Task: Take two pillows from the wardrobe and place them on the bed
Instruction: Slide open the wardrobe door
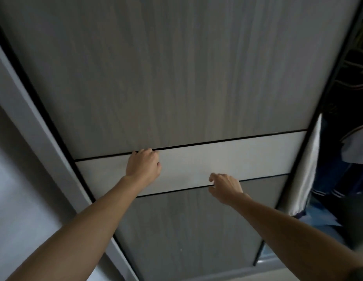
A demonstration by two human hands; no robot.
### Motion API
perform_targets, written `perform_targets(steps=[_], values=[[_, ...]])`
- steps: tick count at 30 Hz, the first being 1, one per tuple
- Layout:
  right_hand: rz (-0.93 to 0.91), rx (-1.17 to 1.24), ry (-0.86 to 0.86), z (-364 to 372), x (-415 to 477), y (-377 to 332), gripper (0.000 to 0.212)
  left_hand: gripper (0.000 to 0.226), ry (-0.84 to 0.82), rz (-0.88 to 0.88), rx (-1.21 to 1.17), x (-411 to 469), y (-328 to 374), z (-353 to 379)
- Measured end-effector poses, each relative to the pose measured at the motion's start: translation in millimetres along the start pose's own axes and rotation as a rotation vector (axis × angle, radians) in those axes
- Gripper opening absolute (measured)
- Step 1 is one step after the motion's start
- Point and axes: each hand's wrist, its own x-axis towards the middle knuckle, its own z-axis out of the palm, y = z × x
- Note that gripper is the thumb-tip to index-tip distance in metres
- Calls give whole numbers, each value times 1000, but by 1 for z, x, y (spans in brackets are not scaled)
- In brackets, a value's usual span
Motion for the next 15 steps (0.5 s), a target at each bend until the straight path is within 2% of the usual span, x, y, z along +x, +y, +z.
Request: perform_targets(steps=[9, 15], values=[[293, -87, 38, -66, -110, 231, 25, 17, -116, 277, -198, 39, 258, 30], [441, -152, -12, -102, -186, 399, 28, 23, -215, 362, -297, 36, 447, 58]])
